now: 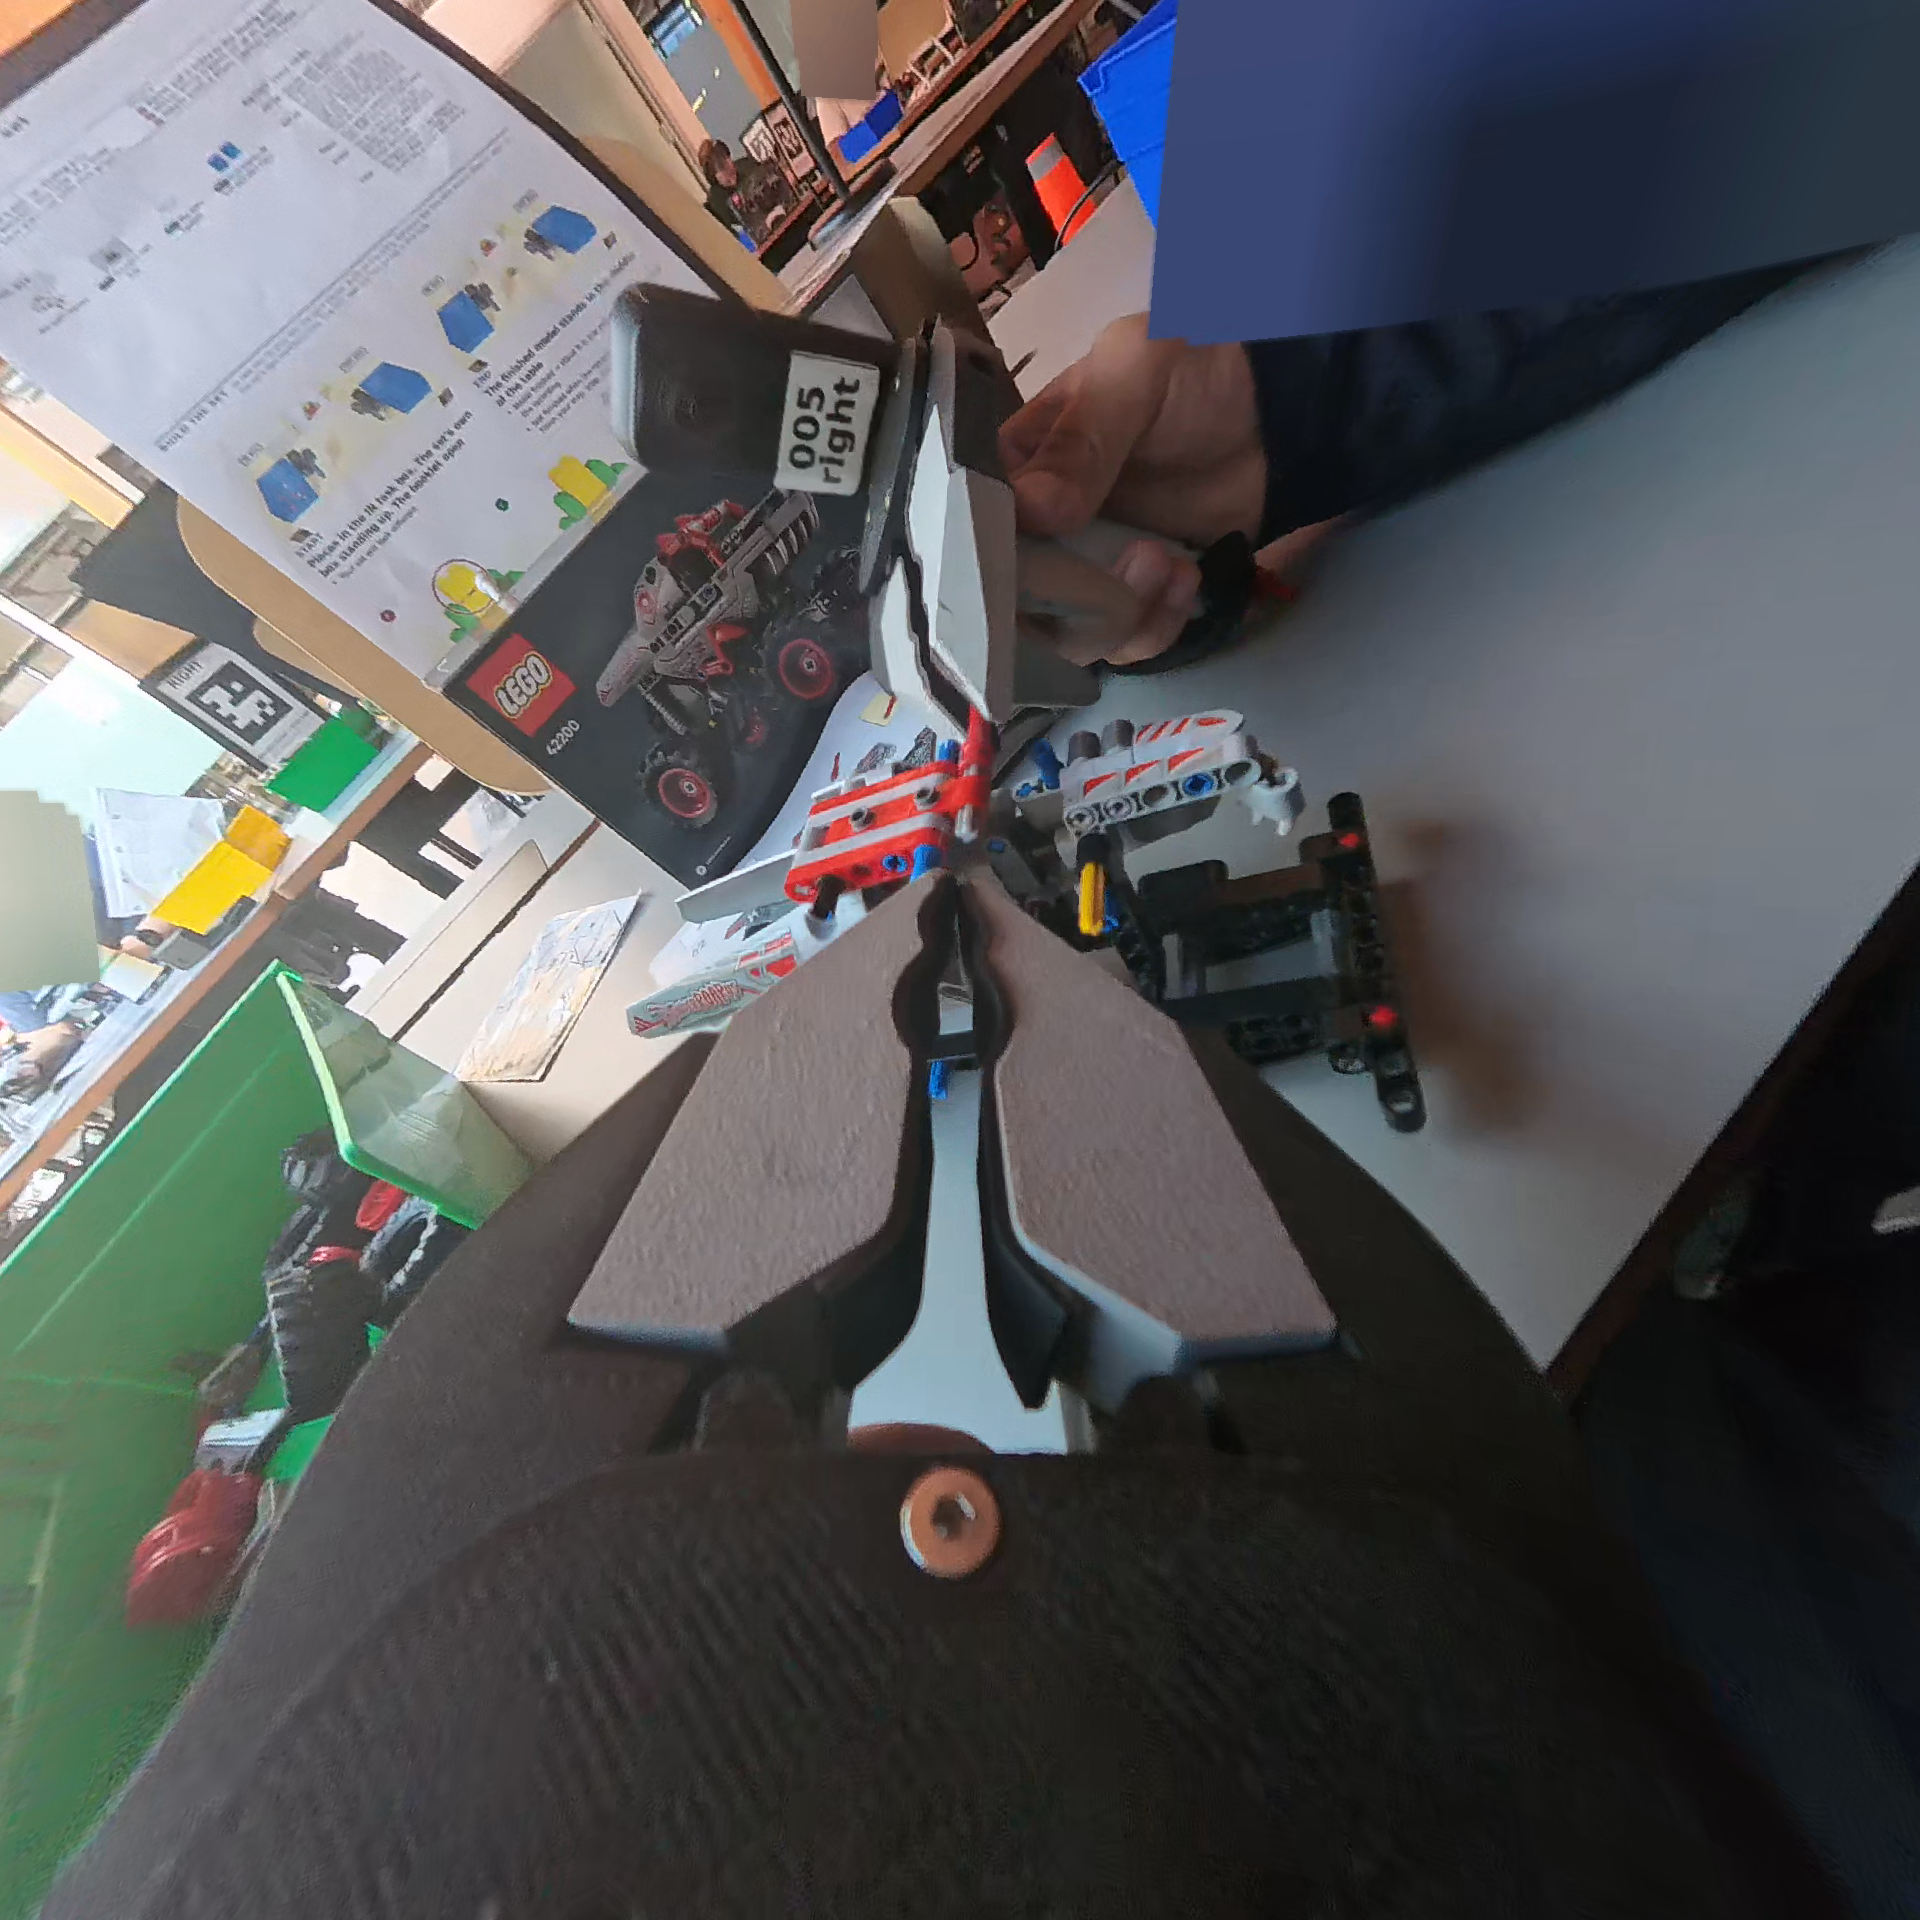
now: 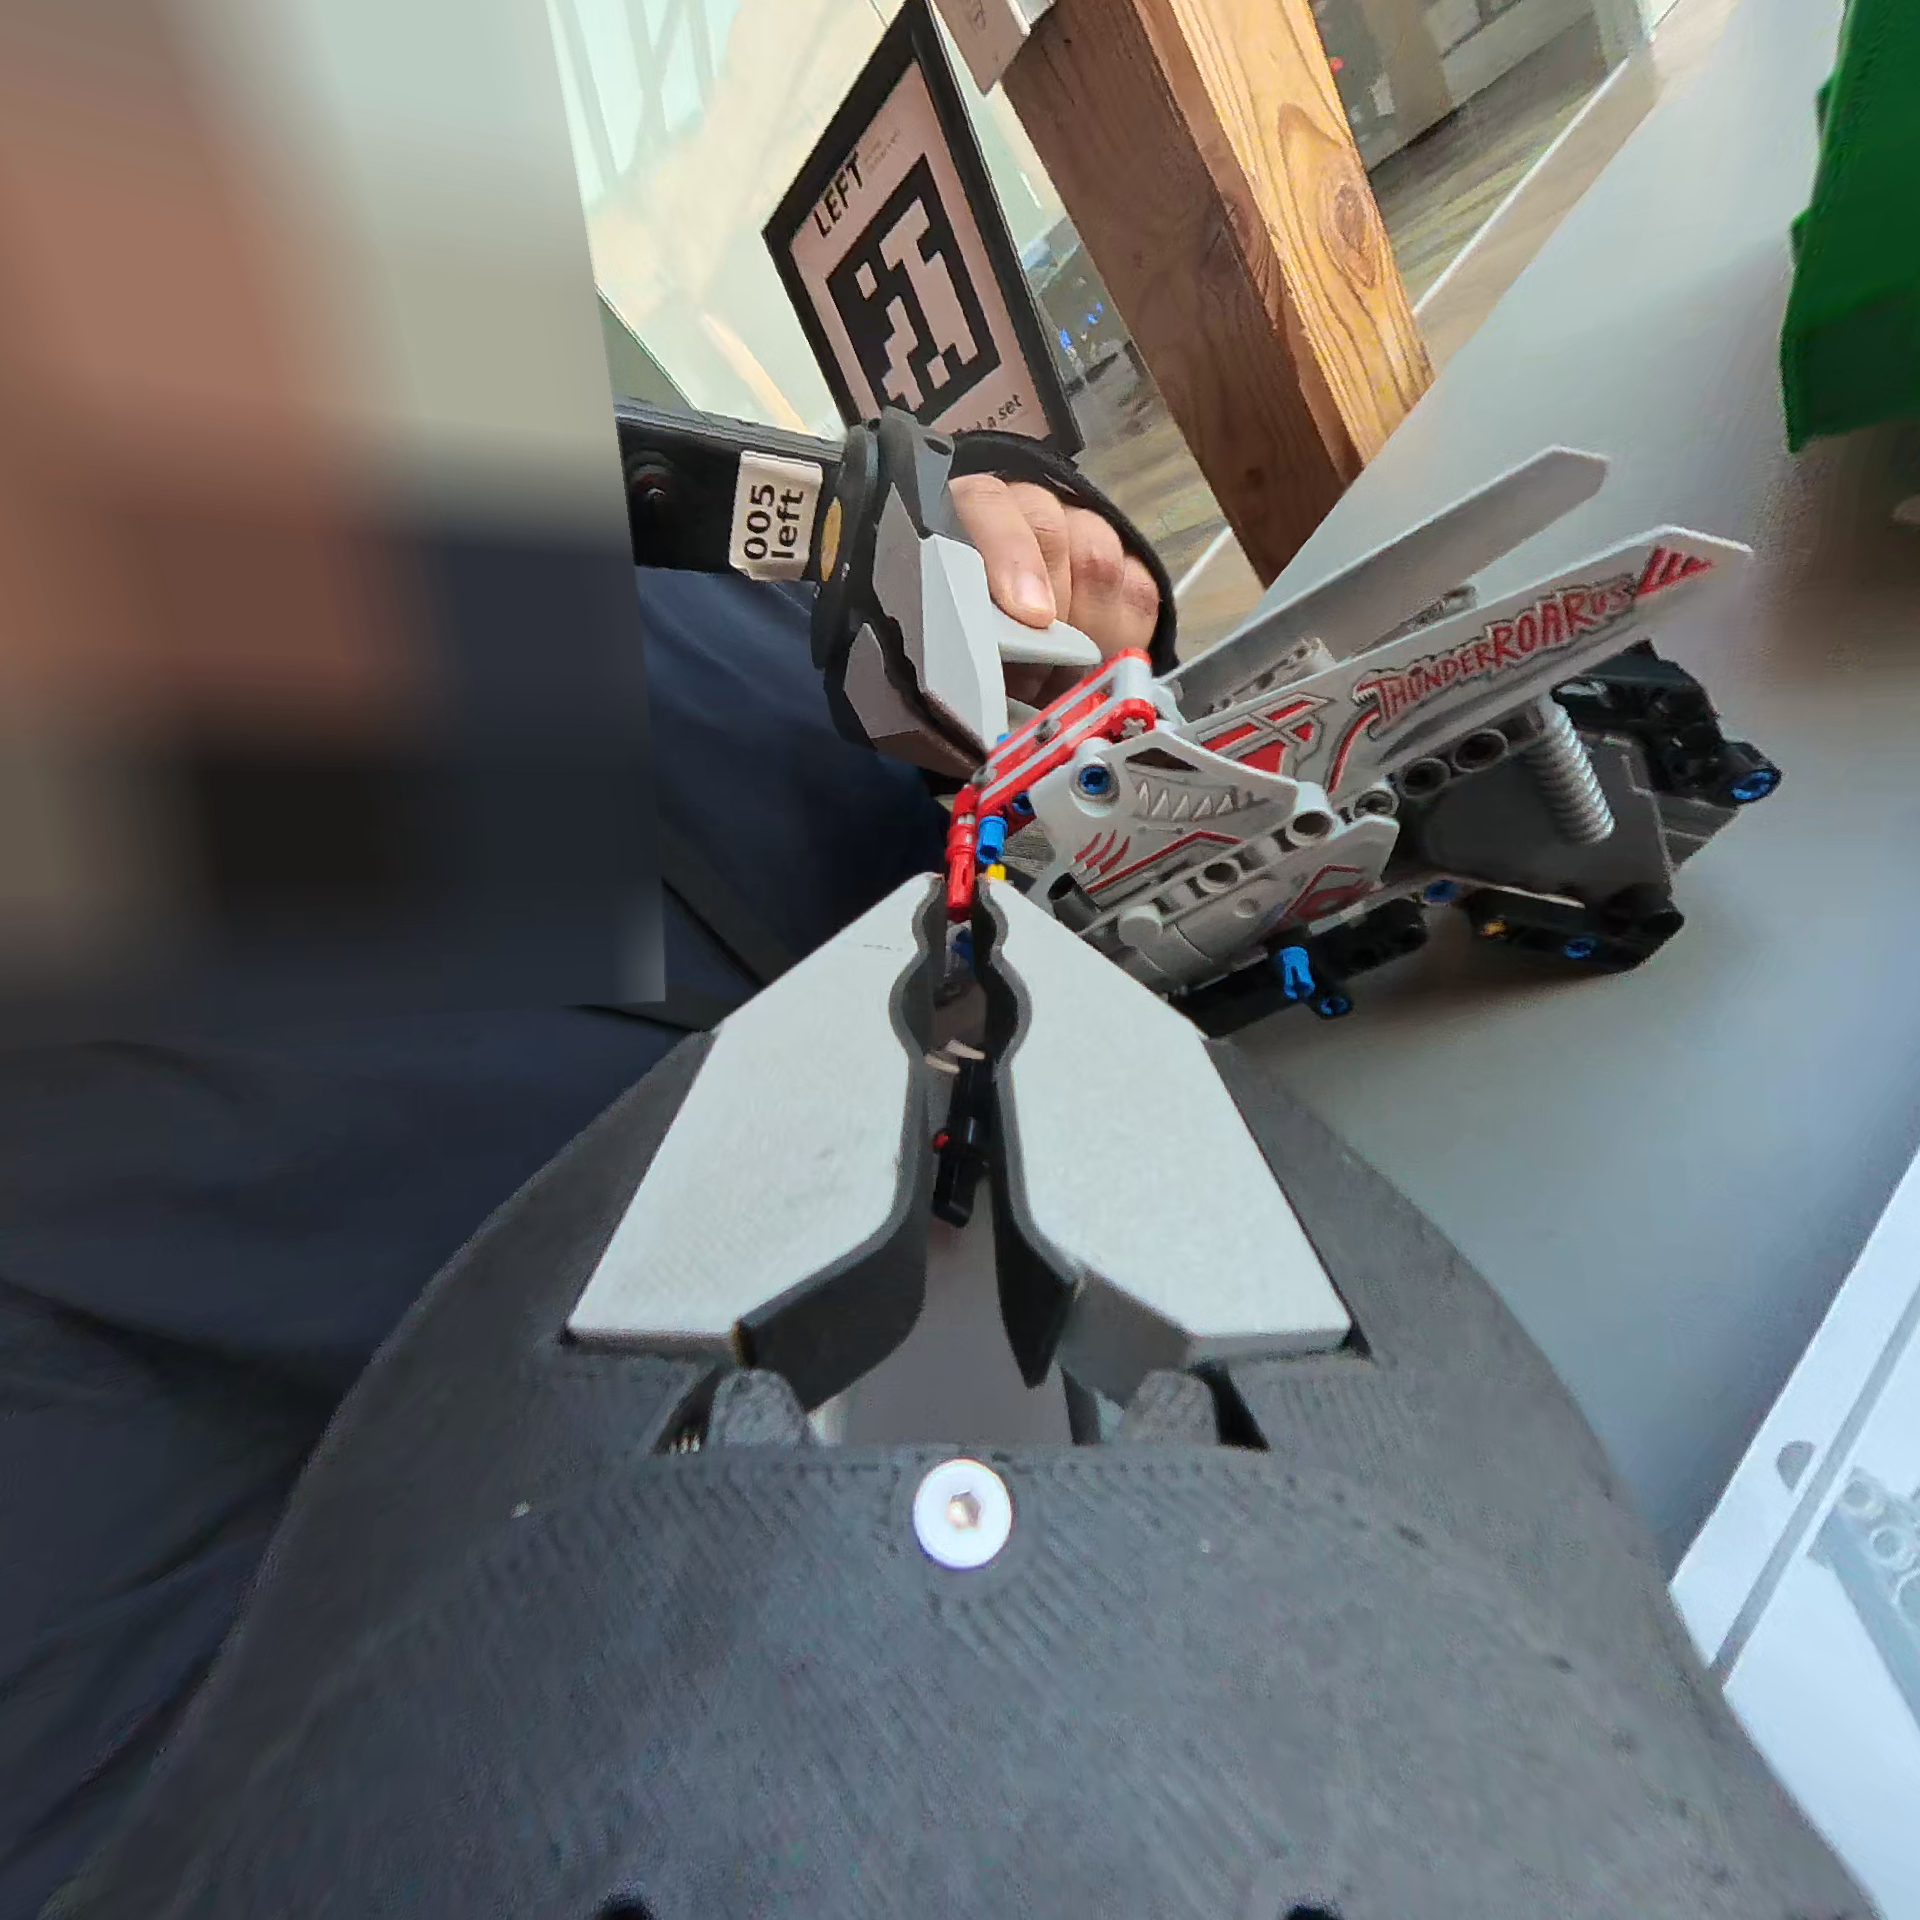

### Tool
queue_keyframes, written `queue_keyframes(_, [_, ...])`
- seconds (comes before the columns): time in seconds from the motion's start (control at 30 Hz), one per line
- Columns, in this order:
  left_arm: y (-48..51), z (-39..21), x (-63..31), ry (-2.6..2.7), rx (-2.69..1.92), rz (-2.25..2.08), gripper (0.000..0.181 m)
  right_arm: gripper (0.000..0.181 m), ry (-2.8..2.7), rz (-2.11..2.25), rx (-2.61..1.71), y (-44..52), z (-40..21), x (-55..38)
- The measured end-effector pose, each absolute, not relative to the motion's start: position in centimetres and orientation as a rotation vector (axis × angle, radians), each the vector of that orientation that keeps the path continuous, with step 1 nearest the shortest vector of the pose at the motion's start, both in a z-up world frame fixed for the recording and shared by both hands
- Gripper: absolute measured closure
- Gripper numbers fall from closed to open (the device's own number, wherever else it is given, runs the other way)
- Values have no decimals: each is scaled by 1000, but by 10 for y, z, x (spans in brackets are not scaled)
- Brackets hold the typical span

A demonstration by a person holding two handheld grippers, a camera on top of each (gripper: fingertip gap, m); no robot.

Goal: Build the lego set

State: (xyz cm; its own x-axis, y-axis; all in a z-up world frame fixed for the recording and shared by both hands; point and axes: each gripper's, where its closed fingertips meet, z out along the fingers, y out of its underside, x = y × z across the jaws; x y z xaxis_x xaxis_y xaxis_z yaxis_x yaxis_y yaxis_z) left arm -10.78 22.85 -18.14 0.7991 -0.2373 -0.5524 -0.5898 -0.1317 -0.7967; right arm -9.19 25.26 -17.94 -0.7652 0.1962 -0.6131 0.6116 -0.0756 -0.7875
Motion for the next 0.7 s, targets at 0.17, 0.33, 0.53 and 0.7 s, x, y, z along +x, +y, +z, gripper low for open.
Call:
queue_keyframes(0.17, [231,-187,-107,638,-1734,318,181,180,1830,-1921,886,258,-178,-90])
queue_keyframes(0.33, [233,-184,-99,633,-1718,259,181,180,1828,-1933,902,262,-178,-90])
queue_keyframes(0.53, [242,-183,-93,636,-1717,260,181,180,1874,-1925,911,262,-178,-89])
queue_keyframes(0.7, [243,-178,-95,624,-1694,314,181,180,1882,-1923,910,263,-178,-88])
